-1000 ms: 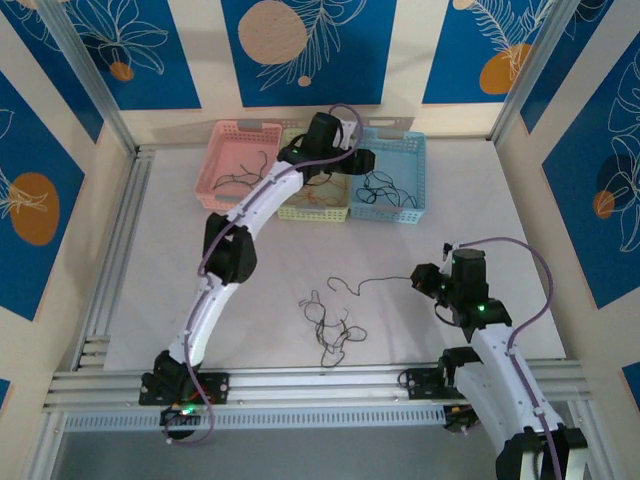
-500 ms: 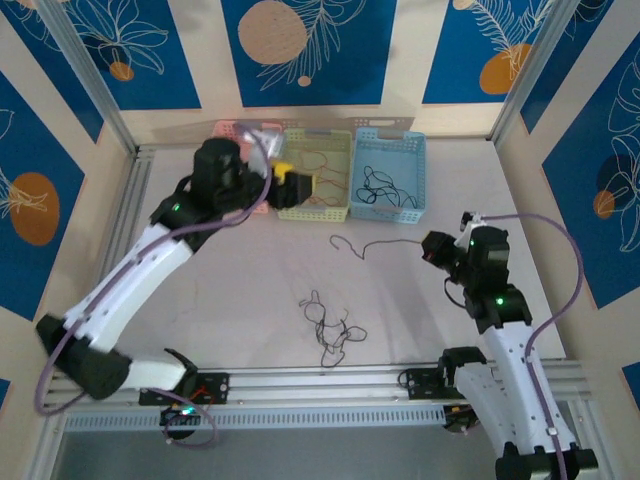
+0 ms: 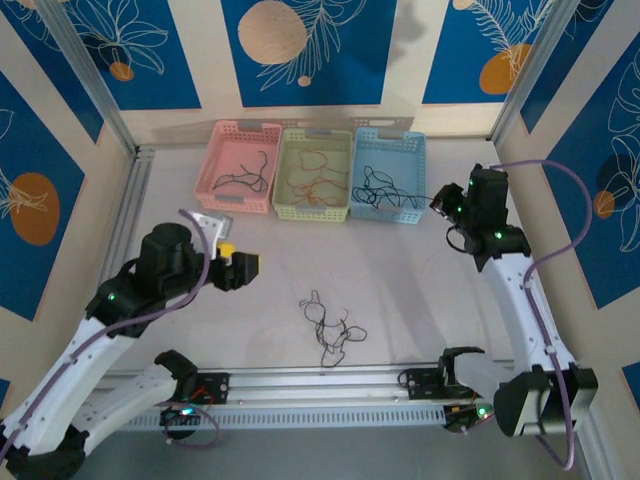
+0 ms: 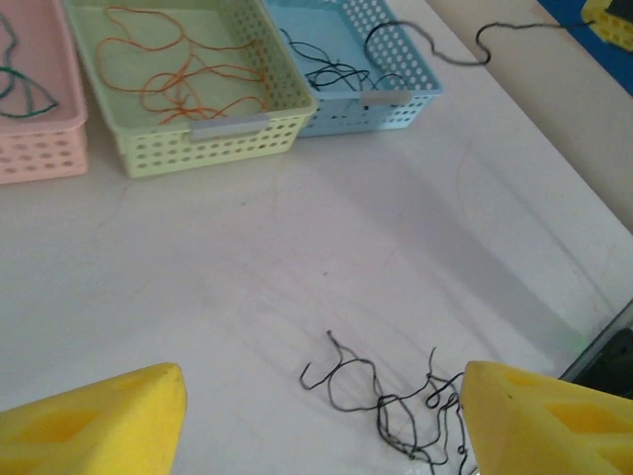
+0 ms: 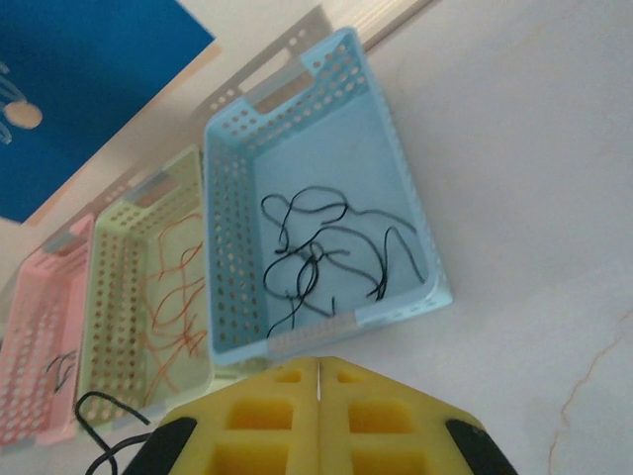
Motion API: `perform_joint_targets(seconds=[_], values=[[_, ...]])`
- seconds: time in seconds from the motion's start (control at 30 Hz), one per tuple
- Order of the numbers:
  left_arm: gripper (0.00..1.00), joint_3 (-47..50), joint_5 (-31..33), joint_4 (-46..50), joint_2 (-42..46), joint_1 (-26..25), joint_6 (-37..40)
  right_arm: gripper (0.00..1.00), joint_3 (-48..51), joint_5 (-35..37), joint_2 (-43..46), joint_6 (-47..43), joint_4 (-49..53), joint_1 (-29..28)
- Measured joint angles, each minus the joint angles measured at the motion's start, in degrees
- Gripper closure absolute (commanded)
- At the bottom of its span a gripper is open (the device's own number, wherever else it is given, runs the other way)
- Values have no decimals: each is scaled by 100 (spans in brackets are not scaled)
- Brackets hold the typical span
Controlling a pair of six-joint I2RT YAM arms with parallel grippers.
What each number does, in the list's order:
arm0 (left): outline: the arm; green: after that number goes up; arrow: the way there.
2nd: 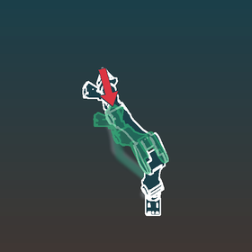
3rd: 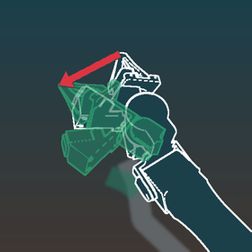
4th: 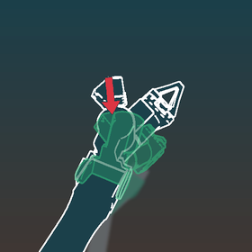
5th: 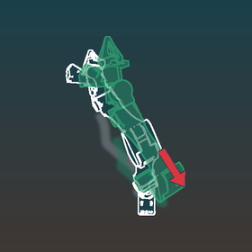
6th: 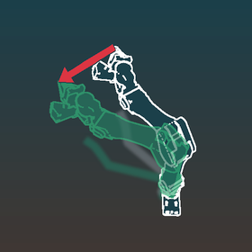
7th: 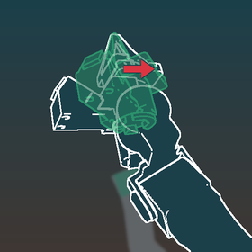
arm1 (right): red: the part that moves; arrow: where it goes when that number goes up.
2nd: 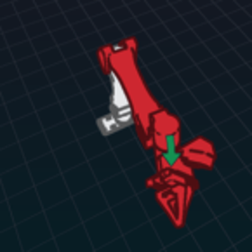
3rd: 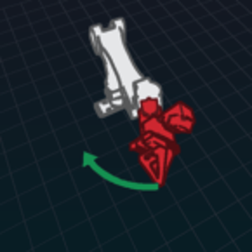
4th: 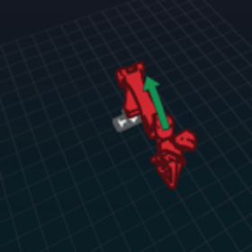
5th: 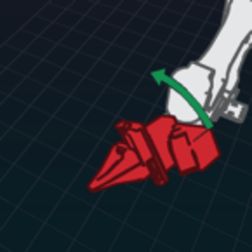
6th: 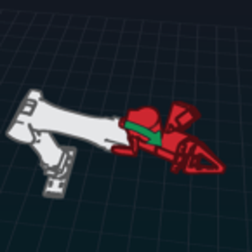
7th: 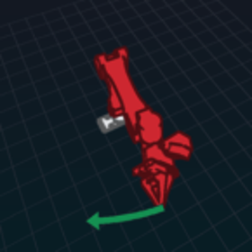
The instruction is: Untangle the cables
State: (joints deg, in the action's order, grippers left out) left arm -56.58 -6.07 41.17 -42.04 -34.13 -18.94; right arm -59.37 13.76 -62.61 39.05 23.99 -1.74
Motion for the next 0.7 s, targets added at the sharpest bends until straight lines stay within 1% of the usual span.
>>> perform_joint_targets(seconds=[0.1,0.4,0.53,0.7], values=[[26,136,190,238,225,0,2,100,-310,369,-422,22,-17,2],[26,308,452,544,225,0,151,100,-1755,1318,-2247,221,26,-7],[26,369,490,579,339,0,153,100,-2330,1663,-2911,334,68,-70],[25,483,485,619,479,0,149,97,-3467,2100,-3864,651,461,-223]])
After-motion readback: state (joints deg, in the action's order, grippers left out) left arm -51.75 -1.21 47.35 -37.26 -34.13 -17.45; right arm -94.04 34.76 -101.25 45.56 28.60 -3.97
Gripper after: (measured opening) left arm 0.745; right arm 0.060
